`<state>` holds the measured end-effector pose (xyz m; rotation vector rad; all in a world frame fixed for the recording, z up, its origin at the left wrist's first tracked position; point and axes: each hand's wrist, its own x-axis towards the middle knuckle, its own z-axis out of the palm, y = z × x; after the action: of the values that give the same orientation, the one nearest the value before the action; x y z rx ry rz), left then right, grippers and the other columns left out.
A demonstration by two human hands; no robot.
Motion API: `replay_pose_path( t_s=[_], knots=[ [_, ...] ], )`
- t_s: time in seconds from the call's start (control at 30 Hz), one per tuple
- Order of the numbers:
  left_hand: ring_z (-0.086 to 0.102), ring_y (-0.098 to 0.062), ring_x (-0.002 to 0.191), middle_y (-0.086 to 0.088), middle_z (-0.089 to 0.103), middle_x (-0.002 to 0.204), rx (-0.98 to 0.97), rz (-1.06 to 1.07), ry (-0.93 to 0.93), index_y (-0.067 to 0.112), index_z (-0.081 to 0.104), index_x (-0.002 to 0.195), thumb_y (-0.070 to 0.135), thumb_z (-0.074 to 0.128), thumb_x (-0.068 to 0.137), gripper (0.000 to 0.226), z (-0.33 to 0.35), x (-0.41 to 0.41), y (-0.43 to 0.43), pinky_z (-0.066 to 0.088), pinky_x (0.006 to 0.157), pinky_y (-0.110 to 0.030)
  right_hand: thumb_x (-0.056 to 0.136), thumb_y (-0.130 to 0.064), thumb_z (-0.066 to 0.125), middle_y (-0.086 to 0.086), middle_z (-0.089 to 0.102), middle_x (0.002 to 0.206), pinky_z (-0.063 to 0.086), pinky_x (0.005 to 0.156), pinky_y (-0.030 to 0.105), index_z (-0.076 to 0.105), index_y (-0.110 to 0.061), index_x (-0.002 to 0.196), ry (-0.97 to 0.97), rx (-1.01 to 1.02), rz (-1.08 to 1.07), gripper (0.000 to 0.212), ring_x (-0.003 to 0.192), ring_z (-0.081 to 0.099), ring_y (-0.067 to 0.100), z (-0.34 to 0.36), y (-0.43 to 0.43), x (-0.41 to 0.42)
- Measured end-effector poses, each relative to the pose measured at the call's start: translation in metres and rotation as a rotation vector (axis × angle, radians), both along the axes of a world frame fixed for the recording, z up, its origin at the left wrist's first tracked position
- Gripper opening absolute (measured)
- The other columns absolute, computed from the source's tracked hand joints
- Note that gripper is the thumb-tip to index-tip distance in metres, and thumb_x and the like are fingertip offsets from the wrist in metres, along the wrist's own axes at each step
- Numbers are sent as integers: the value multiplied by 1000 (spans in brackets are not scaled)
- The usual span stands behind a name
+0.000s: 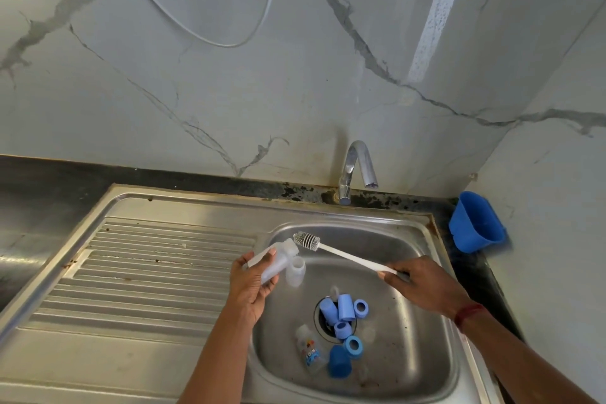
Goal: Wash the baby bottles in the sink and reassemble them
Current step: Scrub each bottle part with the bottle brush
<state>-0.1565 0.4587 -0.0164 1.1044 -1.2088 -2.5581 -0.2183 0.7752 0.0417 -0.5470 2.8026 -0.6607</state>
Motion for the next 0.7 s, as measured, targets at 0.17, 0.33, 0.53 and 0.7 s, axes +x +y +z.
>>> replay_pose_path(
  t_s=[0.17, 0.33, 0.53, 0.7],
  knots=[
    [60, -26, 96, -12, 59, 113, -108, 34, 2, 17, 46, 104, 15, 81, 78, 44, 4, -11, -5, 54, 68, -36, 93, -54, 55, -9, 60, 58, 47, 58, 21, 74, -31, 107, -16, 3, 50, 33, 57, 56, 4, -7, -3, -7],
    [61, -26, 100, -8, 61, 111, -186, 117, 44, 20, 55, 111, 25, 76, 84, 35, 5, -17, 0, 55, 65, -33, 94, -55, 53, -16, 54, 52, 41, 57, 13, 73, -23, 111, 44, 76, 133, 41, 55, 55, -1, -5, -7, -5],
    [63, -24, 95, -6, 64, 110, -215, 146, 60, 29, 66, 102, 18, 73, 88, 19, 10, -23, 2, 54, 62, -31, 90, -61, 54, -22, 50, 49, 39, 51, 19, 64, -55, 78, 9, -4, 133, 17, 50, 50, 2, 7, -7, -1],
    [62, -29, 101, -7, 62, 113, -181, 182, 33, 31, 68, 99, 15, 74, 85, 22, 19, -33, -3, 53, 64, -31, 92, -50, 60, -15, 51, 49, 41, 53, 20, 61, -52, 62, -30, -139, 70, 30, 47, 49, 5, 0, -11, -1]
  ],
)
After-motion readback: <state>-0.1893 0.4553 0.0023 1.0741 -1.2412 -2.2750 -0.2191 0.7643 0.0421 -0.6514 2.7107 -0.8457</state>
